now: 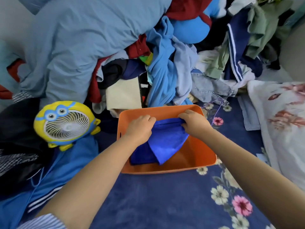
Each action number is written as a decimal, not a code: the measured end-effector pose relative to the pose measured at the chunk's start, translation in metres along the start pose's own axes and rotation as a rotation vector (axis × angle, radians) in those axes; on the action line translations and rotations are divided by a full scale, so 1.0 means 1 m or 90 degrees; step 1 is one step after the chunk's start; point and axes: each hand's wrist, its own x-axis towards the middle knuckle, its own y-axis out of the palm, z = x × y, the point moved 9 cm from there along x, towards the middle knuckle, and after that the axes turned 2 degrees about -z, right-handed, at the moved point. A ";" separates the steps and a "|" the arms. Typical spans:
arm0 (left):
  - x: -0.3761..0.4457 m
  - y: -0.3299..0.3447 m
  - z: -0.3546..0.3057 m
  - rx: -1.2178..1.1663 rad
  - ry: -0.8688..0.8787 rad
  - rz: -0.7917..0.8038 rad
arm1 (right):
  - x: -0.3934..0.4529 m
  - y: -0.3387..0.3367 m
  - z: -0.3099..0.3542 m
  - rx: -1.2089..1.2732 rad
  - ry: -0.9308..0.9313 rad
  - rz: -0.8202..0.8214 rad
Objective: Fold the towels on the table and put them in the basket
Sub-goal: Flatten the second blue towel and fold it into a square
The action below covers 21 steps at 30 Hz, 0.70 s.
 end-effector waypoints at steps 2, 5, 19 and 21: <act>0.034 0.018 0.007 -0.008 -0.004 0.014 | 0.029 0.011 -0.017 -0.006 0.020 0.010; 0.075 0.032 0.004 0.015 0.060 -0.087 | 0.057 0.022 -0.042 -0.017 0.047 -0.029; 0.038 0.253 -0.035 -0.046 0.178 0.365 | 0.020 0.258 -0.086 -0.222 0.037 0.510; 0.048 0.253 -0.019 -0.074 0.111 0.316 | 0.034 0.259 -0.081 -0.218 0.021 0.462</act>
